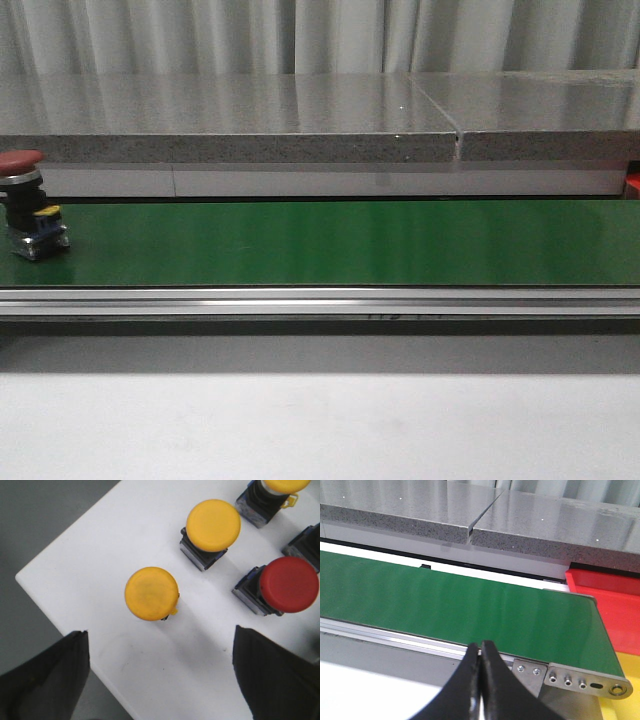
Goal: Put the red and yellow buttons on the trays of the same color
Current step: 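Move the left gripper to a yellow push-button and grasp it, then set the yellow button on the belt and open the left gripper, then lower the right gripper over the red button arriving at the belt end, then close the right gripper on the red button and lift it, then lower the red button into the red tray and open the right gripper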
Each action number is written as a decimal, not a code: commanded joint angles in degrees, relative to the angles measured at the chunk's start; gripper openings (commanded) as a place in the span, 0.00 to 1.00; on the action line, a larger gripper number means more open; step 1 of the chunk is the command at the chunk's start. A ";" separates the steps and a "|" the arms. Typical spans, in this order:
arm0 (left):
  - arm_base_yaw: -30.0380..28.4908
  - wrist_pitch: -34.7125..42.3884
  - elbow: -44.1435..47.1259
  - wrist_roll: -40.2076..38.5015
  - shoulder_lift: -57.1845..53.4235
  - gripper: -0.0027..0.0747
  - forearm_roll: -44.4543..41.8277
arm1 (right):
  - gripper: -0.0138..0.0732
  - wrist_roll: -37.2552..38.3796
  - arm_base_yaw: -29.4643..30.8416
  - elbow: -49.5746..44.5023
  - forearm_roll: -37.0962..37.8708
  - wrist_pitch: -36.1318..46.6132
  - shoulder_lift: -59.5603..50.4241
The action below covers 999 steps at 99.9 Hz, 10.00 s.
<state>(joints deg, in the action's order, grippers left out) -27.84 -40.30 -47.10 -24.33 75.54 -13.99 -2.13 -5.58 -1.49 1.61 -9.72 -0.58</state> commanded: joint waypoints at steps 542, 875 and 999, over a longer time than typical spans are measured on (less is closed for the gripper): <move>37.53 21.98 18.00 20.62 -43.05 0.40 15.97 | 0.08 -0.32 0.05 0.54 0.57 4.69 -0.85; 37.53 21.89 19.13 20.62 -45.61 0.01 16.59 | 0.63 7.05 8.04 58.95 3.69 -23.41 80.72; 37.53 21.89 19.13 20.62 -45.61 0.01 16.59 | 0.32 6.05 29.13 81.15 2.61 -25.07 100.73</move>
<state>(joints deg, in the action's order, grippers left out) 9.17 -22.82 -26.23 -3.60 29.77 1.97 4.70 22.77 76.82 4.26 -38.32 100.92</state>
